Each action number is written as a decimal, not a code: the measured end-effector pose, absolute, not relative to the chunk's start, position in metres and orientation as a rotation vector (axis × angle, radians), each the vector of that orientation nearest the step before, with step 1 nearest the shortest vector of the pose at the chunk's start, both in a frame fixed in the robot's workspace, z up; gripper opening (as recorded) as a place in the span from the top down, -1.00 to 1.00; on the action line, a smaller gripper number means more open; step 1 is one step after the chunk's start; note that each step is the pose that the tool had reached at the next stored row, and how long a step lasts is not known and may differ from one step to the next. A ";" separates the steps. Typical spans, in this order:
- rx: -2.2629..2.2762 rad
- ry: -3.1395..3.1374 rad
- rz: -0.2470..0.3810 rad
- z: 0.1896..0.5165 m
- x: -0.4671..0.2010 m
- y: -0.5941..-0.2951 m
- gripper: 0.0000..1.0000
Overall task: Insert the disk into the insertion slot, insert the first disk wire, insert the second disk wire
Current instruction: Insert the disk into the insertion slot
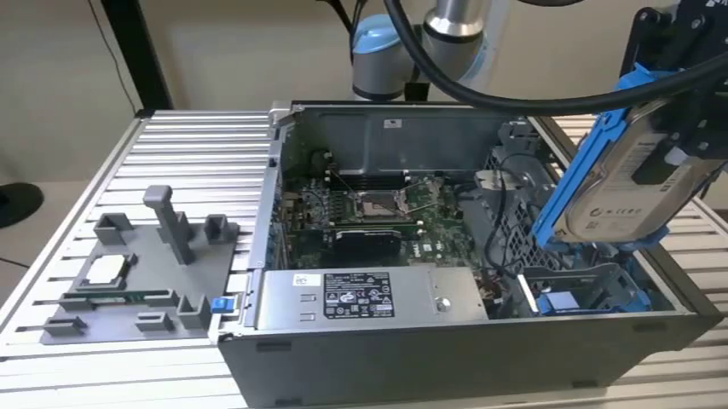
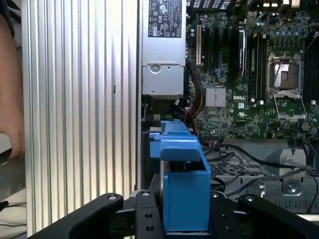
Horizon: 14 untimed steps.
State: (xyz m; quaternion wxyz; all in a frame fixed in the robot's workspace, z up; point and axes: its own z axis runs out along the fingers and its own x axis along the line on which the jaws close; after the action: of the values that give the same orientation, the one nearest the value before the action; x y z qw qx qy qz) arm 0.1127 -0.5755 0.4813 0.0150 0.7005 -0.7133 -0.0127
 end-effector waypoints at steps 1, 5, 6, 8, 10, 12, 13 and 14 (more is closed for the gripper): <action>2.180 -2.220 -0.040 0.480 0.114 -0.576 1.00; 2.180 -2.220 -0.040 0.477 0.118 -0.575 1.00; 2.180 -2.220 -0.040 0.476 0.118 -0.576 1.00; 2.180 -2.220 -0.040 0.475 0.119 -0.576 1.00; 2.180 -2.220 -0.040 0.474 0.120 -0.576 1.00; 2.180 -2.220 -0.040 0.473 0.121 -0.576 1.00; 2.180 -2.220 -0.040 0.472 0.121 -0.576 1.00; 2.180 -2.220 -0.040 0.472 0.121 -0.576 1.00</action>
State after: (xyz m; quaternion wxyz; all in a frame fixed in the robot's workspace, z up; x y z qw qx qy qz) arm 0.1211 -0.5755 0.4717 0.0149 0.7005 -0.7134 -0.0128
